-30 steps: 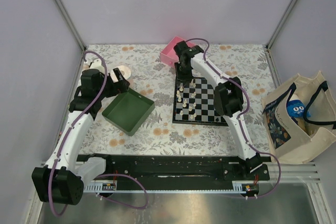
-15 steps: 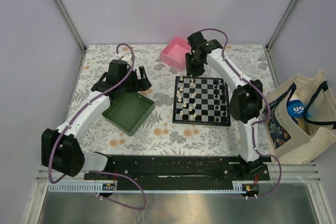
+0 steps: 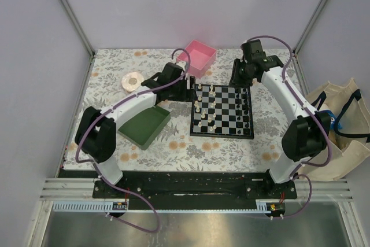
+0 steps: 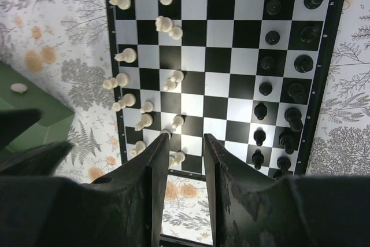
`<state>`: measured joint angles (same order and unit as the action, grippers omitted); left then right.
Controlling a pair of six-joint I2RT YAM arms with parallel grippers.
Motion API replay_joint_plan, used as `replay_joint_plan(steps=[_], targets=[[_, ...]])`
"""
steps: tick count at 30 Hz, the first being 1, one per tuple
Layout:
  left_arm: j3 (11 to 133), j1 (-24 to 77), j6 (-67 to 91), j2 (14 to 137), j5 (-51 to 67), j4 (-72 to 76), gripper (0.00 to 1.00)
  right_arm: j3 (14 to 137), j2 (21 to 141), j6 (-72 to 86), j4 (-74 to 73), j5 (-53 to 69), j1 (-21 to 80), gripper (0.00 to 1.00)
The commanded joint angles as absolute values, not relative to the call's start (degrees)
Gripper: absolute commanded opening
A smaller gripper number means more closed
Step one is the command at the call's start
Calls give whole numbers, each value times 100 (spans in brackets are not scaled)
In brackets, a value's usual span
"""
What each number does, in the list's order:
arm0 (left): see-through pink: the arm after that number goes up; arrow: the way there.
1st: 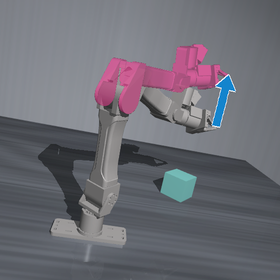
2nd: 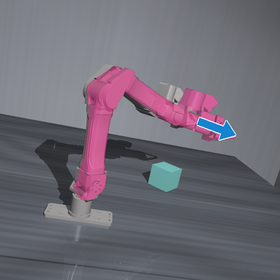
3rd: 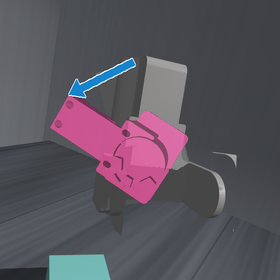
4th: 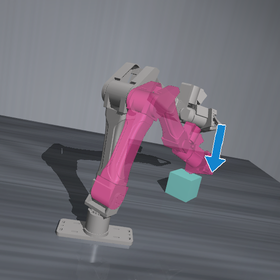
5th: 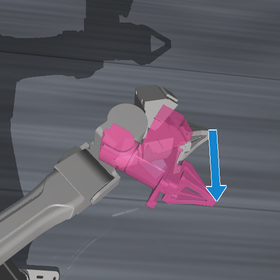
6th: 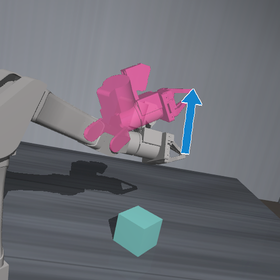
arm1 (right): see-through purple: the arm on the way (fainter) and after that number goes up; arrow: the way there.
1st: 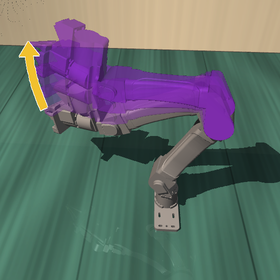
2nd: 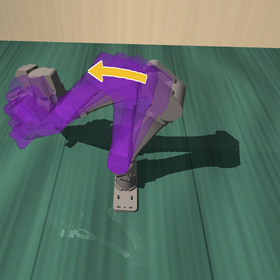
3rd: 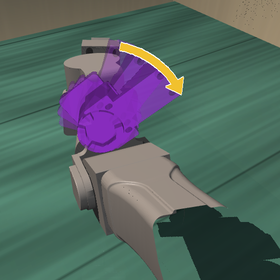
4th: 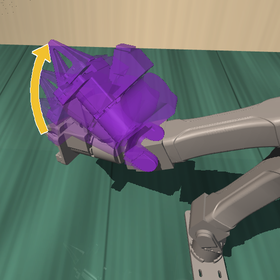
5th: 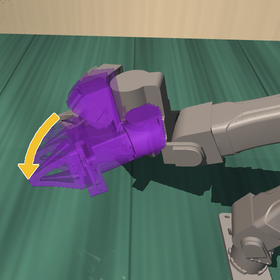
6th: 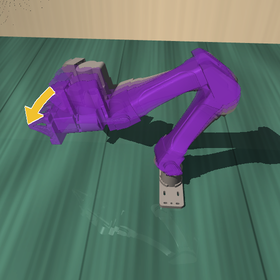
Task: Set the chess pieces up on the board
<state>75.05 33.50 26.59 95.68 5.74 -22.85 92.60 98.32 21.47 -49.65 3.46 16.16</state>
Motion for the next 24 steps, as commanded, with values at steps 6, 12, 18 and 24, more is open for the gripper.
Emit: replay_joint_plan(steps=[6,12,18,24], targets=[[8516,3621,2935,10678,158,-2434,70,8772,8991,2206,-4553,721,1644,39],[9069,3656,2927,11223,18,-2645,62,8684,8886,2197,-4517,844,1591,39],[9193,3665,2953,11461,26,-2663,58,8631,8868,2197,-4518,870,1573,39],[9263,3648,2988,11601,18,-2681,52,8613,8868,2180,-4491,932,1582,39]])
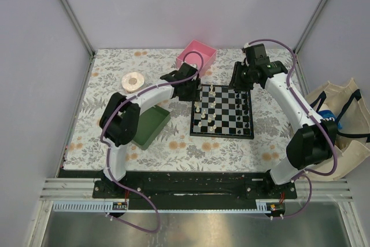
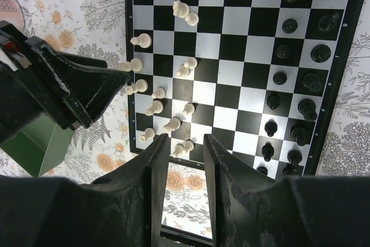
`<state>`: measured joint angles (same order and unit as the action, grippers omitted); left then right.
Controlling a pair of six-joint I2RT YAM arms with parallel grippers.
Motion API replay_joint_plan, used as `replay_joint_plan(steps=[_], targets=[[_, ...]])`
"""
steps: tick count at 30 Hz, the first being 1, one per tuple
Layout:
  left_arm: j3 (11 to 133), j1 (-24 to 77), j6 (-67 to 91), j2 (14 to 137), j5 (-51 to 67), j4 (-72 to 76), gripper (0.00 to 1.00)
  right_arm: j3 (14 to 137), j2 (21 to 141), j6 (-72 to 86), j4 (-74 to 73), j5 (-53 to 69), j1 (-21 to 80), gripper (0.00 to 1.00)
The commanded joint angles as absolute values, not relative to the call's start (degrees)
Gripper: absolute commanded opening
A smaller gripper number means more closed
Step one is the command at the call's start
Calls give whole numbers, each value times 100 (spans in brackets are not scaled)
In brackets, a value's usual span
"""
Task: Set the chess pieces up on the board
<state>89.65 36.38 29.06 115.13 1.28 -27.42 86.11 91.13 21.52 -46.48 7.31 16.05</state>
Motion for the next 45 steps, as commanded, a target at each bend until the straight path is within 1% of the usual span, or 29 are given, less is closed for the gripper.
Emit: replay_joint_plan(steps=[1,8,9,11,15,28,30,45], targets=[[9298,3656,2988,11628,26,-2681,50,8605,8868,2188,-4500,940,1573,39],[9431,3665,3006,11751,26,-2733,46,8552,8877,2188,-4447,1011,1573,39],[9457,3656,3015,11768,44,-2733,45,8543,8877,2180,-4447,1011,1582,39],[9448,3665,3023,11777,44,-2742,40,8525,8877,2188,-4447,1028,1573,39],[9466,3683,3015,11812,53,-2786,36,8517,8894,2180,-4438,1037,1582,39],[9519,3691,3041,11918,132,-2865,33,8517,8947,2171,-4430,1108,1564,39],[9519,3700,3032,11927,141,-2856,28,8508,8947,2180,-4430,1107,1564,39],[9677,3762,2997,12006,290,-2857,25,8517,9018,2180,-4421,1160,1565,39]])
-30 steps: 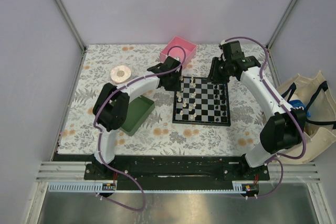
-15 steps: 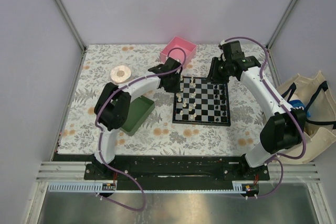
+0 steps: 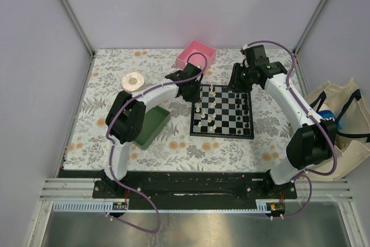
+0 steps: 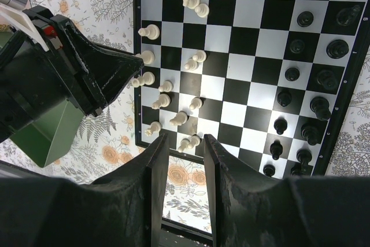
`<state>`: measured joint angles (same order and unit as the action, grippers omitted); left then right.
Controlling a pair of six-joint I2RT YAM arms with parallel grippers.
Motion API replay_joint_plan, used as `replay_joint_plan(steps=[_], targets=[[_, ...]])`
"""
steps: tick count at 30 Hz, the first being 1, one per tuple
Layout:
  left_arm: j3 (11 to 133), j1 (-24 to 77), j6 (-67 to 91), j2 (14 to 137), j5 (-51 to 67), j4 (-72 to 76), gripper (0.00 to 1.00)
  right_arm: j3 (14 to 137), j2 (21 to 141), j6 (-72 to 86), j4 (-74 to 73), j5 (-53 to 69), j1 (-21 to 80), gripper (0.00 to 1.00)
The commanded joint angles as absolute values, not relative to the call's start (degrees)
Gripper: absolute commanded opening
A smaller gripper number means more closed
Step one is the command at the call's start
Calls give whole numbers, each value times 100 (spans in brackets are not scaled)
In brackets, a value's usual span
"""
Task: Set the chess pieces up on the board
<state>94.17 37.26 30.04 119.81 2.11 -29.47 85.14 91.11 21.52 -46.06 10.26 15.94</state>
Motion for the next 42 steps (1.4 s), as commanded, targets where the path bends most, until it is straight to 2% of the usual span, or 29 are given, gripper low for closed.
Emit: replay_joint_plan(steps=[1,10,11,13,17,26,30,32,36,39,42], targets=[[9703,3753,3006,12023,281,-2856,25,8508,9026,2188,-4421,1169,1564,39],[9730,3753,3006,12059,281,-2927,25,8499,9105,2206,-4412,1248,1564,39],[9712,3753,3006,12059,273,-2927,27,8508,9123,2197,-4395,1257,1564,39],[9703,3762,3006,12059,255,-2927,39,8517,9141,2206,-4403,1301,1564,39],[9677,3753,3015,11997,229,-2927,48,8534,9193,2206,-4412,1336,1564,39],[9353,3753,2901,11304,-236,-2901,52,8534,9404,2171,-4395,1494,1573,40],[8808,3709,2839,10558,-579,-2690,60,8578,9632,2110,-4456,1486,1704,40],[8535,3648,2848,10241,-624,-2602,68,8692,9808,2048,-4579,1433,1897,40],[7982,3402,2813,9599,-510,-2496,69,8807,10098,2056,-4685,1108,2416,40],[7569,3182,2751,9072,-484,-2417,81,8833,10318,2162,-4685,932,2732,41],[7234,2875,2716,8632,-256,-2382,88,8903,10537,2250,-4641,827,2970,41]])
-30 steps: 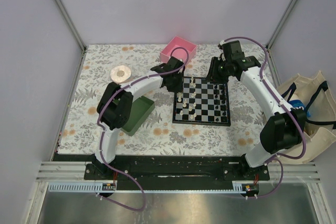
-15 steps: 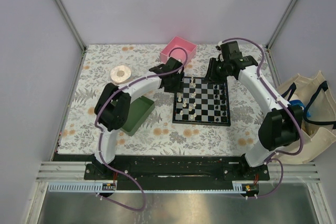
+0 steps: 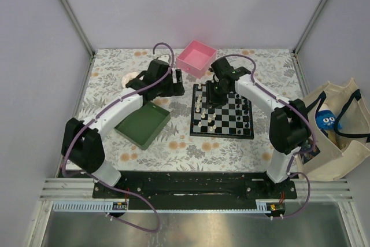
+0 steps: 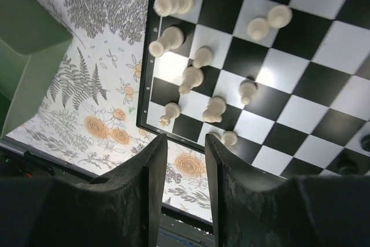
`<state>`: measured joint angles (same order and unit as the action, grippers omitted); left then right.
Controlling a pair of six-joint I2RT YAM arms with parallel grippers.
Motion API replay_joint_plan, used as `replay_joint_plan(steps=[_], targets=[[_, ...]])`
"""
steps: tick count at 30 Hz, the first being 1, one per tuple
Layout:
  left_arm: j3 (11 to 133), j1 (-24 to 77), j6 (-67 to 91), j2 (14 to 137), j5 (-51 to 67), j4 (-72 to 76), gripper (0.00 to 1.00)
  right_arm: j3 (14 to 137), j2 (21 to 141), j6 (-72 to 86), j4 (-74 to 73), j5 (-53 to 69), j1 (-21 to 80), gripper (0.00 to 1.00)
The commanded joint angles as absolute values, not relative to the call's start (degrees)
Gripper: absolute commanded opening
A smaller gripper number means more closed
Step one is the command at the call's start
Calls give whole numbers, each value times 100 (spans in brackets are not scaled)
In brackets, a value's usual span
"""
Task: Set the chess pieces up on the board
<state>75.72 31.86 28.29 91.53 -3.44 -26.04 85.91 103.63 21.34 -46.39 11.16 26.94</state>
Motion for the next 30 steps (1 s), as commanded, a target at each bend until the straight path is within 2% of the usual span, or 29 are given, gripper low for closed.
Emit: replay_joint_plan(steps=[1,7,14,30], targets=[[7094,2770,2690,8457,-194,-2347,91,8973,10616,2267,-4649,783,3023,41],[6636,2189,2435,7762,-44,-2399,97,9167,10960,2390,-4702,405,3339,41],[6250,1714,2224,7357,130,-2417,99,9149,11118,2373,-4711,325,3384,41],[6003,1644,2294,7277,404,-2259,99,9229,11461,2496,-4755,150,3524,40]])
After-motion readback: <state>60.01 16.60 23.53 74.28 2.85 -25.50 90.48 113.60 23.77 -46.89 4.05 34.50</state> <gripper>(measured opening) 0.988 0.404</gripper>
